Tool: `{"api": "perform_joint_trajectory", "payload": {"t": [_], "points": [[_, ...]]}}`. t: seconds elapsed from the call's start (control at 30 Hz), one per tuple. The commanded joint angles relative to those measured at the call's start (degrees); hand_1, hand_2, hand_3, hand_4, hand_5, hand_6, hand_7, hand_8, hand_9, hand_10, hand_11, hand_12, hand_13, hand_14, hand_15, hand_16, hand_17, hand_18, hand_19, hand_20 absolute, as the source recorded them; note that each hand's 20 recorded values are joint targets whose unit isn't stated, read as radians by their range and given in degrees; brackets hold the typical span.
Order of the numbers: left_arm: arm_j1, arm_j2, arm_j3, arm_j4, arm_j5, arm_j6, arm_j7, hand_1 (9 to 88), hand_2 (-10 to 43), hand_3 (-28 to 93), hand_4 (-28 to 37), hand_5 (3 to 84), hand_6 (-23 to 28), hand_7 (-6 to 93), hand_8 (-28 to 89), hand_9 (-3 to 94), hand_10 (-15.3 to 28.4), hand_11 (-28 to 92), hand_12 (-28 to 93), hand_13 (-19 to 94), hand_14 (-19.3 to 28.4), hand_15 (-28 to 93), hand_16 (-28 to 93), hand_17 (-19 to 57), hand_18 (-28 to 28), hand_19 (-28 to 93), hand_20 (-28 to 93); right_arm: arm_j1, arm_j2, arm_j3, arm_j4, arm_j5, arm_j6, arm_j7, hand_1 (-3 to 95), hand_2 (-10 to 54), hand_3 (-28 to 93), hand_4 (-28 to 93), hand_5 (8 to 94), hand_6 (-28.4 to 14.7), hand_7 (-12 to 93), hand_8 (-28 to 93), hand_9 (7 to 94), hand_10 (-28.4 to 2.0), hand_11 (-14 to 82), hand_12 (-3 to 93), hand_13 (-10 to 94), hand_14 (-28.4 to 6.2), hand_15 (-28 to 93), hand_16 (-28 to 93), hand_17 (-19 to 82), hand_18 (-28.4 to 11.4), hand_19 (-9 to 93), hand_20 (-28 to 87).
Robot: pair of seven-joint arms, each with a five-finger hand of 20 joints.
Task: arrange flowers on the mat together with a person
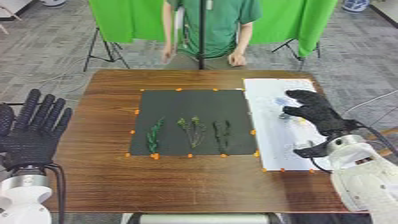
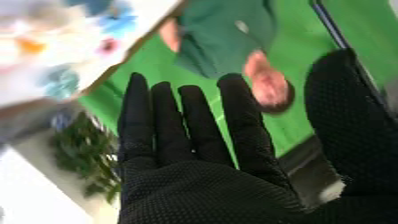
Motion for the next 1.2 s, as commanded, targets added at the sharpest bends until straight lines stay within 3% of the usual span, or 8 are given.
{"api": "perform_joint_trajectory", "payload": {"t": [0.03,0.2,0.47,0.7,0.87,1.03,1.1,1.2], "points": [[-0.7,1.55,0.47,0.80,8.06,0.92,-2.94,22.0,15.8,72,-28.3,41.5,6.8,9.5,-9,34.4,13.7,16,9,24,12.4,23,-6,-4.2,12.0,27,11,13.7,6.6,-12.8,8.1,-27.0,-2.9,6.1,31.5,-5.2,78,-22,38.5,-3.2,16,-10,35.9,-15.9,4.8,16.7,28,-12.7,13,23,13,-12.4,45,16],[-0.7,1.86,0.41,0.72,10.99,2.15,-3.80,21.9,15.9,72,-28.3,41.3,6.9,9.4,-9,34.1,13.8,16,9,24,12.3,23,-6,-4.2,11.9,27,11,17.4,7.7,-17.2,10.3,-30.2,-6.5,7.8,32.0,-9.1,80,-24,38.5,-3.1,17,-11,35.4,-16.1,5.9,17.3,25,-13.8,18,22,11,-13.6,48,16],[-0.7,1.89,0.51,0.78,11.41,2.55,-4.15,21.8,15.8,72,-28.3,41.3,6.9,9.3,-9,33.8,13.7,16,9,24,12.4,23,-6,-4.3,11.9,27,11,21.9,8.8,-22.8,14.0,-30.4,-11.1,6.3,36.1,-9.5,80,-28,45.1,0.3,22,-13,47.3,-11.0,15.7,20.3,30,-12.8,26,22,10,-15.6,51,17],[-0.8,1.96,0.67,0.85,11.48,2.37,-4.26,21.8,15.8,72,-28.3,41.4,7.0,9.4,-9,33.9,13.8,16,9,24,12.5,23,-6,-4.4,11.9,27,11,24.5,8.4,-25.8,16.1,-30.0,-14.5,5.3,39.8,-9.5,79,-28,49.7,2.7,26,-16,53.3,-9.5,19.3,20.8,35,-10.5,29,23,10,-15.7,51,17],[-1.0,1.85,1.30,0.80,10.99,2.99,-4.04,21.7,15.9,72,-28.3,41.4,7.0,9.4,-9,34.0,13.8,16,9,24,12.6,23,-6,-4.4,11.9,27,11,27.0,8.0,-29.4,18.1,-29.7,-14.4,4.9,40.9,-9.5,79,-28,51.6,3.2,27,-16,54.7,-8.9,19.3,20.4,36,-10.0,29,23,11,-15.8,50,17],[-1.3,1.49,1.92,0.90,8.97,3.20,-3.63,21.5,15.8,73,-28.3,41.6,7.1,9.5,-9,34.3,14.0,16,9,24,12.9,23,-6,-4.5,12.0,28,11,27.2,7.7,-31.9,18.6,-31.0,-10.7,5.5,46.4,-9.5,76,-28,56.5,5.7,37,-13,61.6,-7.1,24.5,21.5,41,-8.0,30,23,13,-14.5,49,16],[-1.2,1.27,1.88,0.91,8.25,3.49,-3.30,21.7,15.8,73,-28.3,41.6,7.2,9.6,-9,34.4,14.0,16,9,24,13.0,23,-6,-4.5,12.0,28,11,27.7,7.4,-32.6,18.9,-31.3,-10.1,5.6,53.1,-9.5,69,-28,58.9,5.8,45,-8,70.1,-5.2,14.3,34.7,44,-6.7,31,24,15,-14.1,49,17],[-0.9,1.08,1.71,0.87,7.42,3.42,-2.86,21.6,15.8,73,-28.3,41.7,7.2,9.6,-9,34.6,14.0,16,9,24,12.8,23,-6,-4.5,11.9,28,11,27.7,7.6,-32.8,18.5,-31.4,-8.7,5.2,56.6,-9.5,69,-28,63.2,6.1,49,-7,76.3,-4.2,10.3,41.3,48,-5.4,33,25,16,-13.9,49,18]]}}
